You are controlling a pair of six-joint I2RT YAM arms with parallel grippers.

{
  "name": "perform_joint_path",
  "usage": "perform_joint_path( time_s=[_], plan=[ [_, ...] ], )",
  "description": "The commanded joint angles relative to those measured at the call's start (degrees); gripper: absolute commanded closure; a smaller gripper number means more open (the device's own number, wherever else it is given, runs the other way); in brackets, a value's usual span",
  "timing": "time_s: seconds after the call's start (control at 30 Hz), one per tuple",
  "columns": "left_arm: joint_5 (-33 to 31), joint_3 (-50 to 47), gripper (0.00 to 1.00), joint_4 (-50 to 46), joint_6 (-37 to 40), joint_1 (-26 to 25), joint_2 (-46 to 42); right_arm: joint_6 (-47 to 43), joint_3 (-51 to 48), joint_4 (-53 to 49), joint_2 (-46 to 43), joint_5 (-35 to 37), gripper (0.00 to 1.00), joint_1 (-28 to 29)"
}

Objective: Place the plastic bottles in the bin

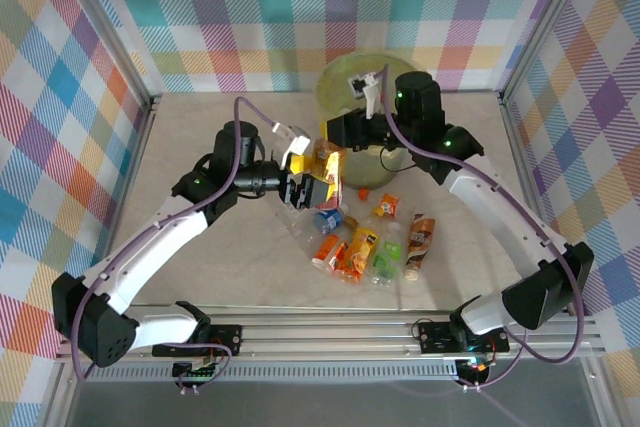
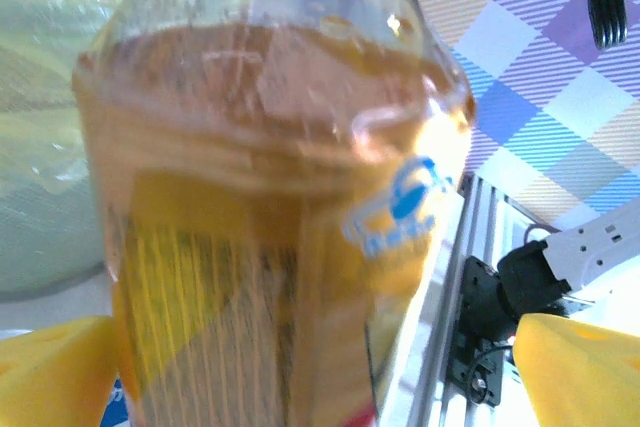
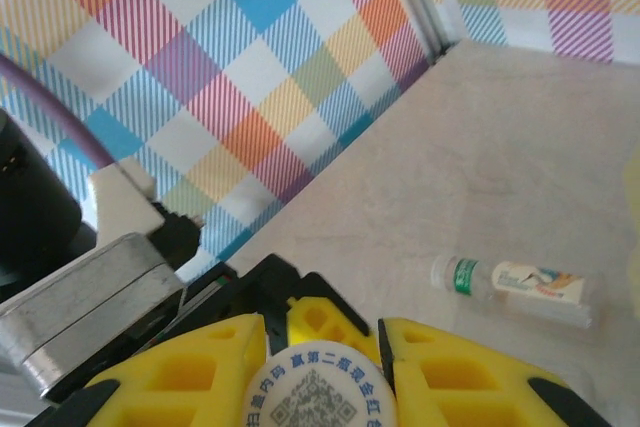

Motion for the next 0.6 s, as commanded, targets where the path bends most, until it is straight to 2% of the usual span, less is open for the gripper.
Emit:
perform_joint_path(
  time_s=[0.0,0.13,0.23,0.43,0.57],
  plan=[
    [-3.93,-1.41,0.0,-0.77,1.17,-0.6,-4.53,-5.26,5.8,-1.8,-1.45,8.87,1.0,0.0],
    [-12.42,-2.59,0.0,-2.7,-0.9,-0.6,-8.4,-8.59,11.24,-2.44,-0.93,16.37,1.0,-0.24],
    [-16.23,-3.16,0.0,-3.16,-2.06,-0.6,-10.39,-10.47,14.77,-1.13,0.31,22.18,1.0,-0.73],
    [-20.78,-4.17,0.0,-4.16,-2.65,-0.6,-11.26,-12.63,22.61,1.47,6.4,31.4,1.0,-3.45],
    [-23.09,-4.37,0.0,-4.92,-3.06,-0.6,-10.72,-12.34,30.27,-0.49,13.79,34.06,1.0,-5.97]
  ],
)
